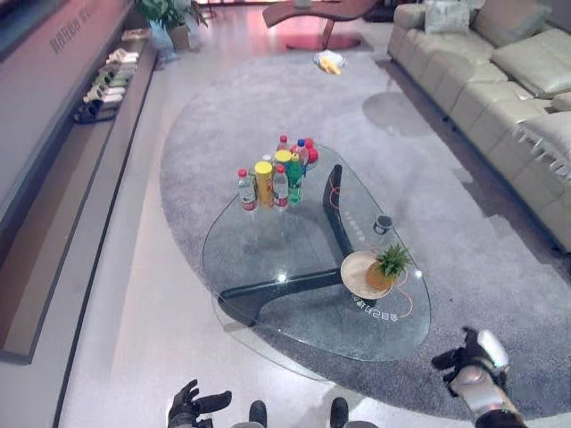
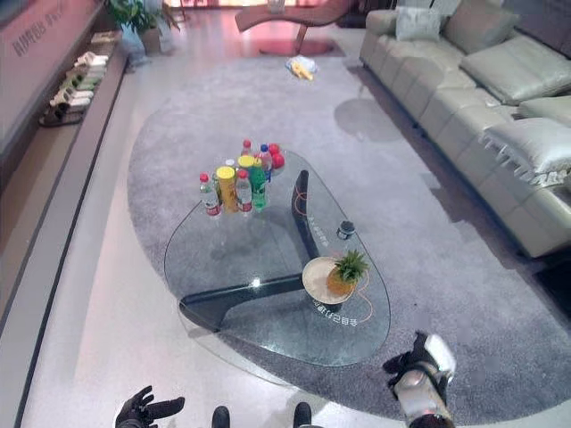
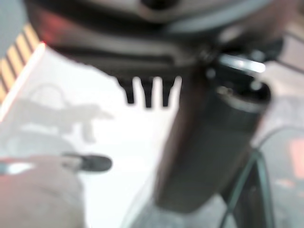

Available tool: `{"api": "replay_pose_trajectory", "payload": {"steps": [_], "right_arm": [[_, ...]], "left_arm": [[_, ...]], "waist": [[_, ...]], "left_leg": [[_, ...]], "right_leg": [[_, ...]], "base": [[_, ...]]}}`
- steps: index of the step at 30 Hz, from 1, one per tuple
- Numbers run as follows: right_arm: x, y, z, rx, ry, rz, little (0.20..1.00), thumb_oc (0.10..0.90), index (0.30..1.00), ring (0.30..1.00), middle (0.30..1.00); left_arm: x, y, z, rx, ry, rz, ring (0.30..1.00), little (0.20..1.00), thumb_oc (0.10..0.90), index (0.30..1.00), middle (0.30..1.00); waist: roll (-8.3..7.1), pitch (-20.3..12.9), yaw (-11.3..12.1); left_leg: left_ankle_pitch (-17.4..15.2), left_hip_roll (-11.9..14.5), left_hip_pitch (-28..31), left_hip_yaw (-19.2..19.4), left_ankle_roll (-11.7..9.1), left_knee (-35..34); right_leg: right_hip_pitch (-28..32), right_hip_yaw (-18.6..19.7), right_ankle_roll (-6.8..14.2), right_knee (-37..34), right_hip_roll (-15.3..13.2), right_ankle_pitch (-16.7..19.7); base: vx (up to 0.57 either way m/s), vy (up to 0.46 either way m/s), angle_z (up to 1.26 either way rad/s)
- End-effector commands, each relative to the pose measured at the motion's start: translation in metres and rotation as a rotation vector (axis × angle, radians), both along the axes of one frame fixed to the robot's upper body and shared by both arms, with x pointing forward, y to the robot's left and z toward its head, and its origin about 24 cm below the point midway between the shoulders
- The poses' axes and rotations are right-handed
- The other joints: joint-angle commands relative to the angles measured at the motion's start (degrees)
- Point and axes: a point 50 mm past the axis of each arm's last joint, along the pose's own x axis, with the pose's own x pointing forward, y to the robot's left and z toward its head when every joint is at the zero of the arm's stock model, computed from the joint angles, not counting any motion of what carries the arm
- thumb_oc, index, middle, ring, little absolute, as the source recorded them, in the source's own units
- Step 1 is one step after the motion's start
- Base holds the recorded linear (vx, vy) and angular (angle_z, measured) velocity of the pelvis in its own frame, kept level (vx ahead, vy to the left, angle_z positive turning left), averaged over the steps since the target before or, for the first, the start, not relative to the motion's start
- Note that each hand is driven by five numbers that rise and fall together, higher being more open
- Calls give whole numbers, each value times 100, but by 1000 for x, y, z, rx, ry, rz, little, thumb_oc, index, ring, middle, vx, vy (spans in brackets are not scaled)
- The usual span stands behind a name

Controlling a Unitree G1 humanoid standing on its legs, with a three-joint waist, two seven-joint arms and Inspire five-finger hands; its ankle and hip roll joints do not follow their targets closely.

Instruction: Pick up the fruit to the plate

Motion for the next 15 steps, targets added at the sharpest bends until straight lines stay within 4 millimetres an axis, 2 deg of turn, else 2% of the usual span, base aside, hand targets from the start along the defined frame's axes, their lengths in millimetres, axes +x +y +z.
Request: {"api": "replay_pose_trajectory", "payload": {"steps": [1, 3, 5, 6, 9, 11, 15], "right_arm": [[6, 3, -6, 190, -124, -135, 900, 800, 900, 900, 900], [-16, 18, -28, 324, -80, -239, 900, 800, 900, 900, 900], [-26, 25, -36, 374, -55, -284, 900, 800, 900, 900, 900], [-38, 34, -45, 433, -8, -357, 900, 800, 900, 900, 900], [-53, 43, -54, 480, 29, -410, 900, 800, 900, 900, 900], [-76, 53, -64, 531, 109, -499, 900, 800, 900, 900, 900], [-102, 62, -72, 559, 227, -563, 900, 800, 900, 900, 900]], "left_arm": [[-2, 20, 1, 25, 14, 60, 900, 900, 800, 900, 900], [-6, 17, -3, -31, 11, 92, 900, 900, 800, 900, 900], [-8, 15, -4, -46, 12, 105, 900, 900, 800, 900, 900], [-10, 11, -6, -67, 12, 121, 900, 900, 800, 900, 900], [-13, 10, -8, -83, 14, 129, 900, 900, 800, 900, 900], [-15, 4, -10, -123, 11, 120, 900, 900, 800, 900, 900], [-17, 0, -12, -124, 13, 108, 900, 900, 800, 900, 900]], "waist": [[-82, -227, 117], [-50, -300, 126], [-33, -330, 131], [-10, -363, 134], [16, -403, 138], [63, -458, 131], [120, -493, 139]], "left_leg": [[25, 67, 0, -42, -26, 15], [22, 64, 32, -60, -27, -6], [15, 57, 40, -74, -24, -6], [7, 55, 49, -82, -27, -6], [2, 55, 51, -84, -30, -6], [-16, 43, 60, -94, -32, -6], [-37, 43, 55, -110, -49, -6]], "right_leg": [[124, -353, -55, 168, -28, 84], [169, -377, -40, 126, -42, 106], [185, -386, -38, 114, -46, 110], [200, -395, -36, 101, -53, 118], [205, -392, -34, 86, -63, 123], [215, -372, -24, 56, -78, 129], [227, -387, -7, 25, -110, 129]], "base": [[43, -16, 2], [38, -7, 2], [11, 5, 2], [18, 14, 5], [8, 11, 3], [13, 34, 0], [-2, 8, 0]]}}
